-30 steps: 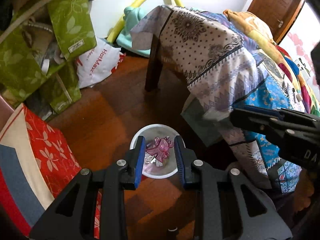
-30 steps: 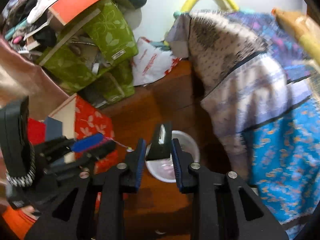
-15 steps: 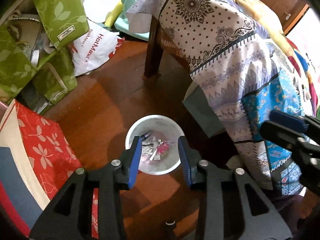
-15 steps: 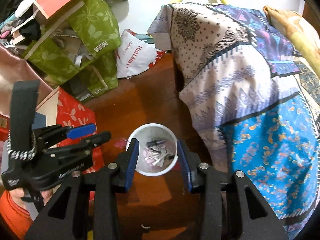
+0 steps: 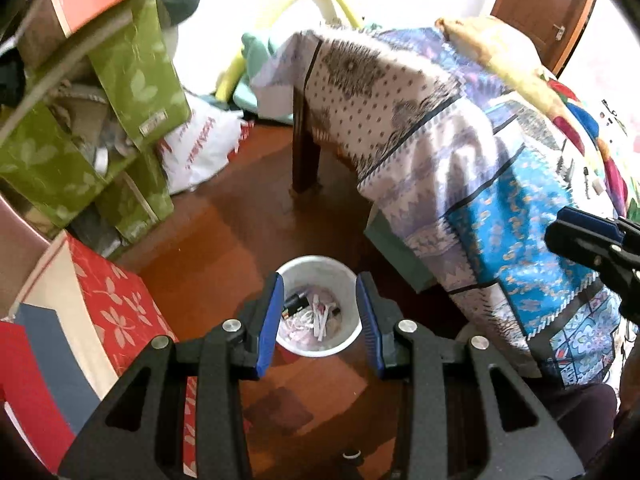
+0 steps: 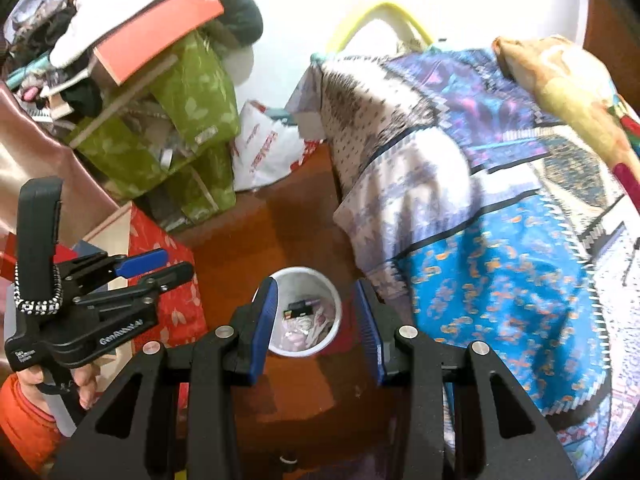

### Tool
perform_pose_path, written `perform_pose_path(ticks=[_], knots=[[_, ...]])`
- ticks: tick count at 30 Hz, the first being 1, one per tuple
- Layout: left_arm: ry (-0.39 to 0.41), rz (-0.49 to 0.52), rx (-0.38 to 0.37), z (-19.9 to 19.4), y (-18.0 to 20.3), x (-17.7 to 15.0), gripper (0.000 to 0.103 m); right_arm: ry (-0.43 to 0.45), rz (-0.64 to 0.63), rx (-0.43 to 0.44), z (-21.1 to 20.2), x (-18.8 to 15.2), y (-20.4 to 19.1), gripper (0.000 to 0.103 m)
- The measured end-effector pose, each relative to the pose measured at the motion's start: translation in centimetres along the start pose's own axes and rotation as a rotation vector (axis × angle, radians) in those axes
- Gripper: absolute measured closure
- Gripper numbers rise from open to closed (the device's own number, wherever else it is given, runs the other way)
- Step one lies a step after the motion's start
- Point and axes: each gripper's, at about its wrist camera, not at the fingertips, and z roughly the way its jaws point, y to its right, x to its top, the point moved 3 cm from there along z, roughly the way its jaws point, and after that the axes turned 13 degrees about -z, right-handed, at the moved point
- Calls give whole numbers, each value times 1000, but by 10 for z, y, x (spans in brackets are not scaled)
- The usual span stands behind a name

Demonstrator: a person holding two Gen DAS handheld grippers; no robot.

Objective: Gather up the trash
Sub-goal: 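Move both open tools back toward the bed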

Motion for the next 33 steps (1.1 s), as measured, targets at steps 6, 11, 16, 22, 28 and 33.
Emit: perform_pose_path(ticks=[6, 11, 16, 22, 28, 33], knots=[[78, 42, -27, -37, 38, 6, 66, 84, 28, -61, -49, -6, 27, 67], [129, 91, -87, -58, 94, 12, 66, 146, 92, -140, -93, -22, 67, 67], [144, 154, -167, -63, 158, 13, 64, 179, 156, -241, -136, -50, 115, 62], [114, 242, -242, -57, 243, 7, 46, 197, 237, -362, -175, -84, 173, 50], [125, 337, -273, -44, 316, 3, 35, 185, 318, -436, -189, -113, 225, 32], [83, 373, -322, -24, 363, 1, 35, 160, 363, -478, -184, -130, 261, 32]])
